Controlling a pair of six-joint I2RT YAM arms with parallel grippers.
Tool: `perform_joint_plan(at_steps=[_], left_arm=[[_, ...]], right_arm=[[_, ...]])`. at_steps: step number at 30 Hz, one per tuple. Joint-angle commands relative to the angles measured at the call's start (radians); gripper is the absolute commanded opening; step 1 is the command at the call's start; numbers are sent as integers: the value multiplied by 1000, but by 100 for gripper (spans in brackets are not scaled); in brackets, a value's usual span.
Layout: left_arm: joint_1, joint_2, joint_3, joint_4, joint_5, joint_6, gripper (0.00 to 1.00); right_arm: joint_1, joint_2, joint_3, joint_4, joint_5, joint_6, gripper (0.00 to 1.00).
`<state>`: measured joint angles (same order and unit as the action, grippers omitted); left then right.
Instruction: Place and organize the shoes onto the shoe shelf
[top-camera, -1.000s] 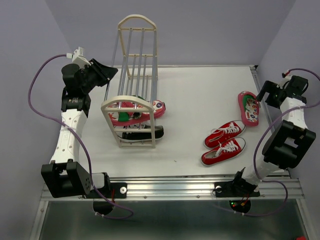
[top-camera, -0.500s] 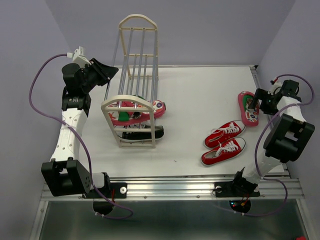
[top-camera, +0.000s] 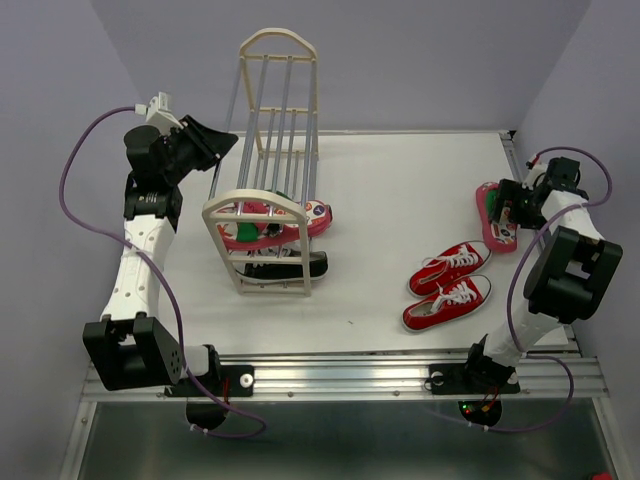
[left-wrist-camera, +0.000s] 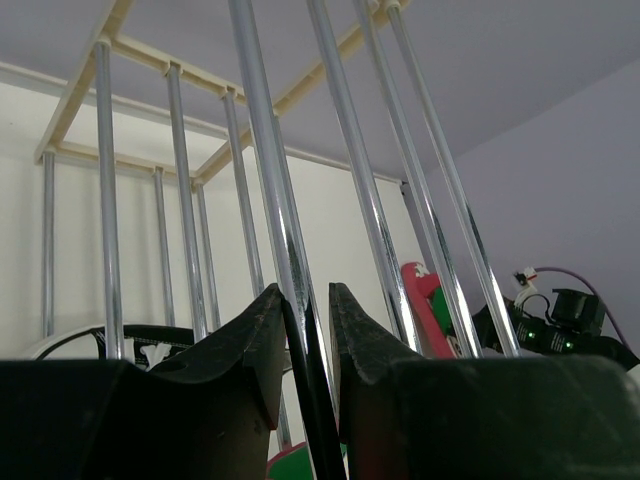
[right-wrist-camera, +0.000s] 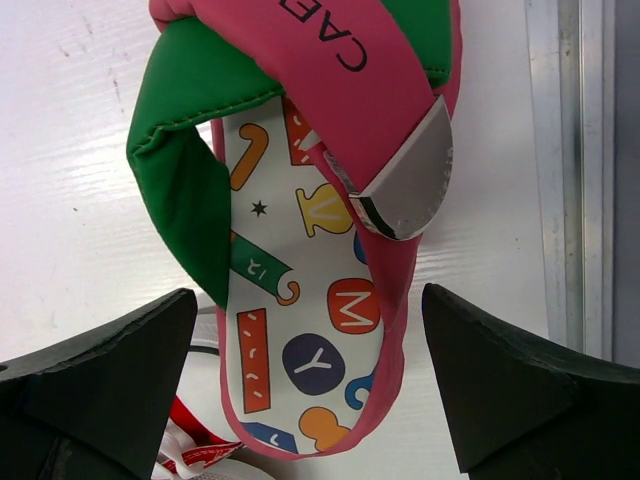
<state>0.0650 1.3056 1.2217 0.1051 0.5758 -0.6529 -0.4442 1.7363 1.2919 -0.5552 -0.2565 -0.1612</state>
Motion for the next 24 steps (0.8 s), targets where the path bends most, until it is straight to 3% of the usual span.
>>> perform_joint_plan(at_steps=[1,7,12,24], left_arm=[[-14,46,-8,-5,53,133,22],[-14,63,-1,-10,50,133,22],[-13,76,16,-11,56,133,22],[-14,78,30,-33,56,138,20]], right_arm=[[6,6,-6,-17,57,-4,100],[59,3,-14,-49,46,-9,100],[59,-30,-112,-11,78,46,100],[59,-41,-138,37,99,81,97]])
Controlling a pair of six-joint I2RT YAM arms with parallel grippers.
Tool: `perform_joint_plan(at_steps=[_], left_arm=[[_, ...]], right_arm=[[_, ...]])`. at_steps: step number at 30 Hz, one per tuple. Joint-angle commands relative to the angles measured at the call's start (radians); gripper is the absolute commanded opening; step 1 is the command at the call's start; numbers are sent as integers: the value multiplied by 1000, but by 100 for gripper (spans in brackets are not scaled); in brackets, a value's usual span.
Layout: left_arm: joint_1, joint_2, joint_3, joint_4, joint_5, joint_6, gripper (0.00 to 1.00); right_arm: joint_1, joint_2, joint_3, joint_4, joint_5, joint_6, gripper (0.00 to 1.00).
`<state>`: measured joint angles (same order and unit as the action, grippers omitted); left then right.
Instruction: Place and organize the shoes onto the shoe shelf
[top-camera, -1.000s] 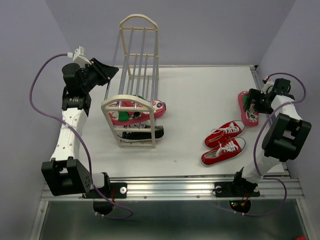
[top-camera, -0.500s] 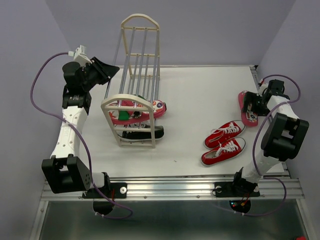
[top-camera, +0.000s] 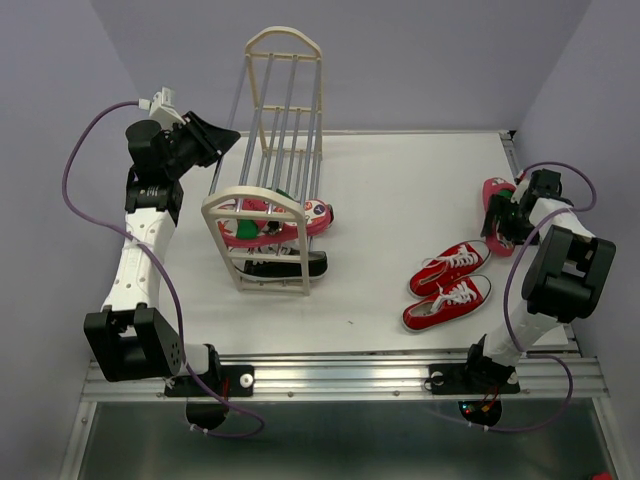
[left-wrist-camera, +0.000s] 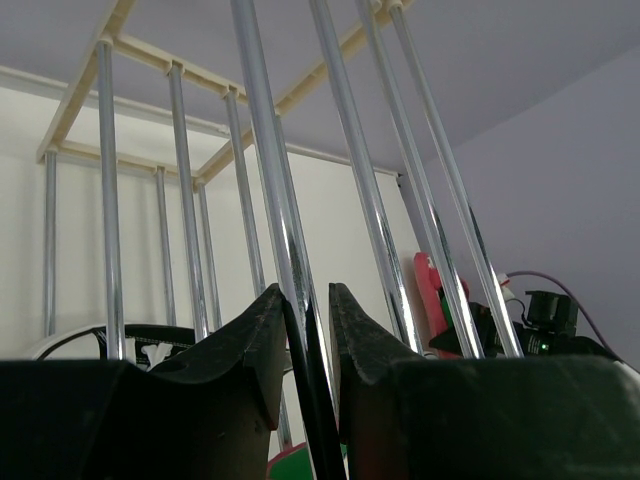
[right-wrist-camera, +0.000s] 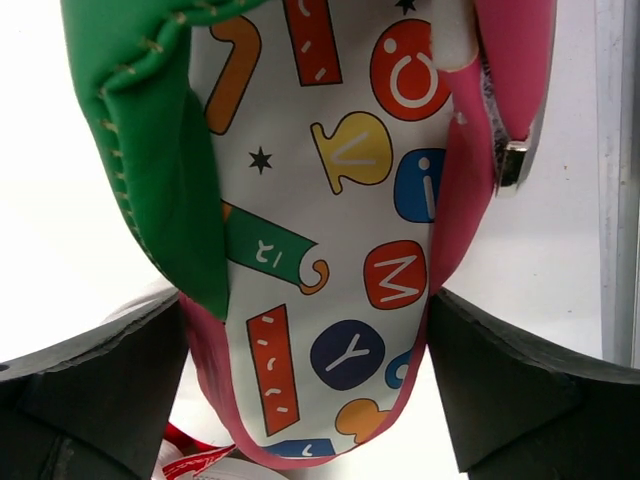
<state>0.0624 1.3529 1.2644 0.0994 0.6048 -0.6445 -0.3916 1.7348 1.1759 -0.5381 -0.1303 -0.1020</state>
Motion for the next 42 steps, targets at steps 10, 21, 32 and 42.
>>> perform_joint_plan(at_steps=[10,21,32,42], left_arm=[[-12,-4,-20,-26,21,132,20],[-12,-5,-22,-23,26,132,20],[-12,8,-14,-26,20,137,19],[-12,43,16,-44,15,154,19]], right_arm=[[7,-174,-82,141,-114,-5,1],[83,-440,-111,276,-127,-56,1],[611,-347,154,133,-91,-445,1],[836,-143,430,64,-239,-643,1]])
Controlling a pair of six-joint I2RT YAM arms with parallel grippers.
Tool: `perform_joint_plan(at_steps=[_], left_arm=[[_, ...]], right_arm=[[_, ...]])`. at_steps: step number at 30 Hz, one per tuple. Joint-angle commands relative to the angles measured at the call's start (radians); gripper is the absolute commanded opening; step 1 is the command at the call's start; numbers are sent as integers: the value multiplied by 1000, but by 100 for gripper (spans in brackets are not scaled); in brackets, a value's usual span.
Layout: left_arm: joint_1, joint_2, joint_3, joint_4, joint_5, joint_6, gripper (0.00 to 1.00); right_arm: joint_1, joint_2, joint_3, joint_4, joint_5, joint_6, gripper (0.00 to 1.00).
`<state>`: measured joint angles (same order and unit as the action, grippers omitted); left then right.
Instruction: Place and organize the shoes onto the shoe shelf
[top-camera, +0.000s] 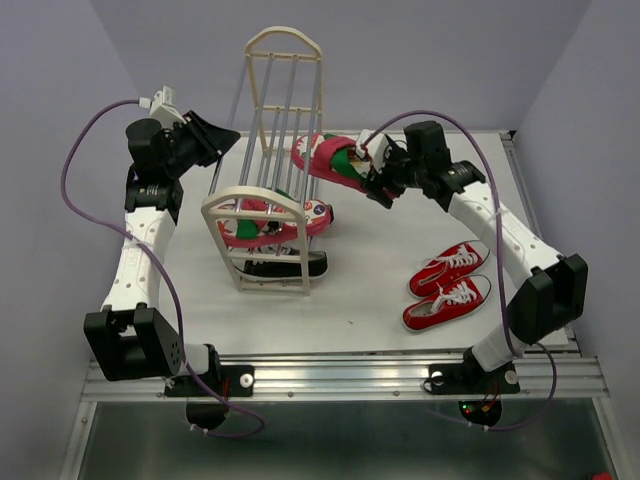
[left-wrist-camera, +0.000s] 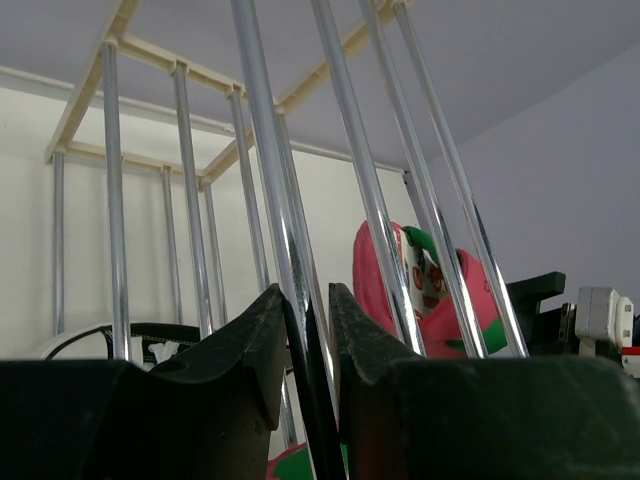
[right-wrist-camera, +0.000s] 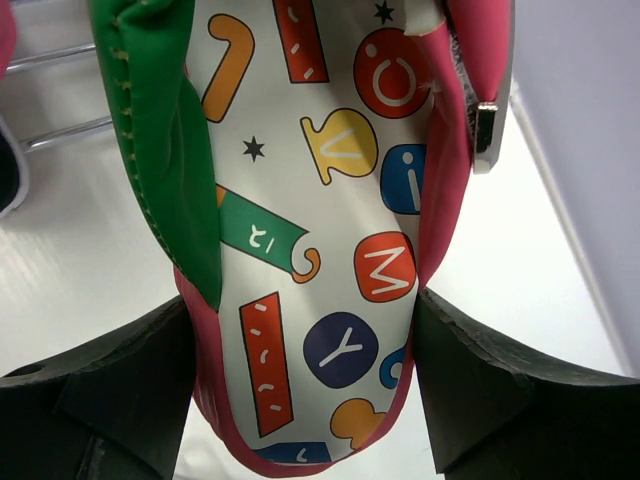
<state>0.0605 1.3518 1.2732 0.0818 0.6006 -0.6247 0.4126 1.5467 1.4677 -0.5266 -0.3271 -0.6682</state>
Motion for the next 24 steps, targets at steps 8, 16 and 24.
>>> perform_joint_plan(at_steps=[8,16,24], left_arm=[[-8,67,25,-31,27,141,19],[-10,84,35,-33,39,148,19],[-10,92,37,-34,42,145,18]], right_arm=[[120,173,289,20,-58,-136,2],[176,288,428,46,8,-128,5],[207,303,454,51,-59,-136,14]])
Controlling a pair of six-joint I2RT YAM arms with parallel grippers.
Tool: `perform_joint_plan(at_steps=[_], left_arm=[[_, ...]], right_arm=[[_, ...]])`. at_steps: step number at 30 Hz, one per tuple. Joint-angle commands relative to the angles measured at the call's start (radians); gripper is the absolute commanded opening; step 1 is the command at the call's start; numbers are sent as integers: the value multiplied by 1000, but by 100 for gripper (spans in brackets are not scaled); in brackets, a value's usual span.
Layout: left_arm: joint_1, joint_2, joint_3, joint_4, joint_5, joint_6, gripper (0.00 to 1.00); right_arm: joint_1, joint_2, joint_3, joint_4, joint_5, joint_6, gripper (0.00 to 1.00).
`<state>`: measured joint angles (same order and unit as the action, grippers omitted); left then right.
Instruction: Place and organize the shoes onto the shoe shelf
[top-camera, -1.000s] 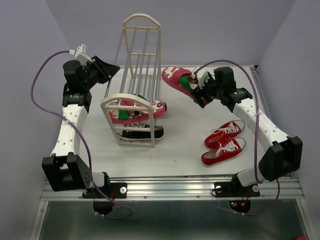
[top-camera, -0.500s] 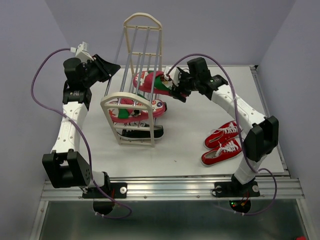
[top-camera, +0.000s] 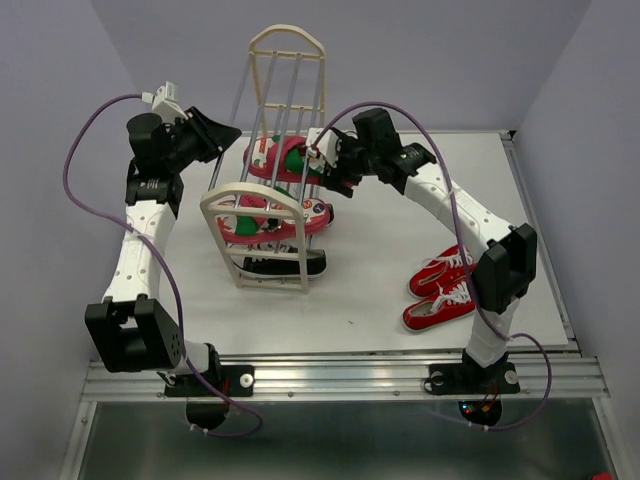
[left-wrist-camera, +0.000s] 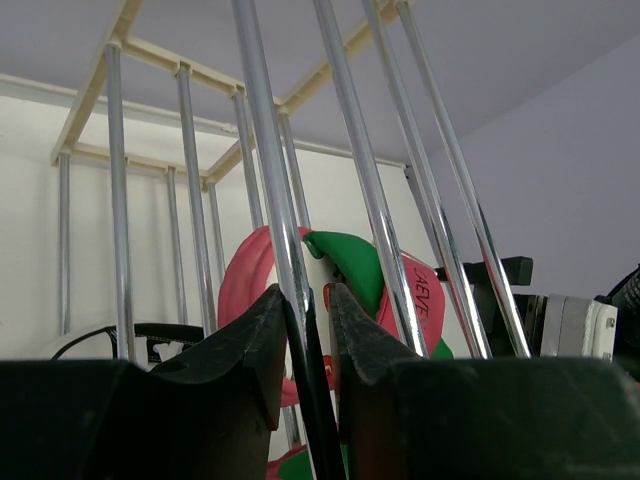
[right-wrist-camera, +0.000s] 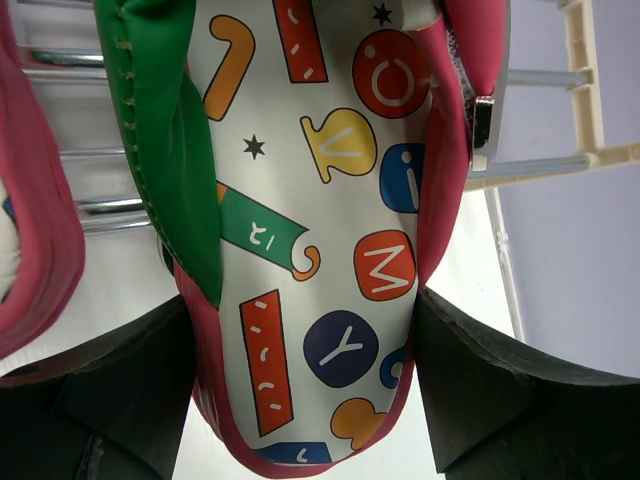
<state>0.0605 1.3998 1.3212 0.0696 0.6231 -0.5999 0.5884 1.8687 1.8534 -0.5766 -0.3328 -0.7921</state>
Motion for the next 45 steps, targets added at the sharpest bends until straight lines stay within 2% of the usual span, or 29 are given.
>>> perform_joint_plan(at_steps=[1,3,9,11,13,14,17,20,22,25,28,32,45], left_arm=[[-11,44,-11,-24,20,120,16],[-11,44,-14,-22,20,118,16],[-11,45,-20,-21,18,114,16],[-11,47,-20,-21,18,112,16],[-13,47,-22,-21,18,112,16],[-13,47,-22,-21,18,112,16],[-13,47,-20,-19,18,112,16],[-13,45,-19,-21,18,111,16],[-13,45,-20,-21,18,112,16],[-13,44,-25,-21,18,112,16],[-13,38,-28,-21,15,112,16],[-13,33,-31,-22,12,112,16],[-13,31,-30,-24,9,107,16]], right_arm=[[42,-14,69,112,-54,-10,19],[42,-10,64,121,-52,11,27],[42,-19,-17,253,-75,83,34],[42,-20,-26,282,-92,82,42],[42,-13,-14,284,-104,91,31],[51,-6,-10,285,-115,91,32],[62,10,1,287,-130,99,49],[82,23,6,285,-129,94,51],[91,33,13,285,-121,105,58],[102,47,12,287,-94,111,77],[113,44,-3,284,-39,114,84],[122,6,-52,284,-9,116,100],[122,-75,-105,284,-43,151,100]])
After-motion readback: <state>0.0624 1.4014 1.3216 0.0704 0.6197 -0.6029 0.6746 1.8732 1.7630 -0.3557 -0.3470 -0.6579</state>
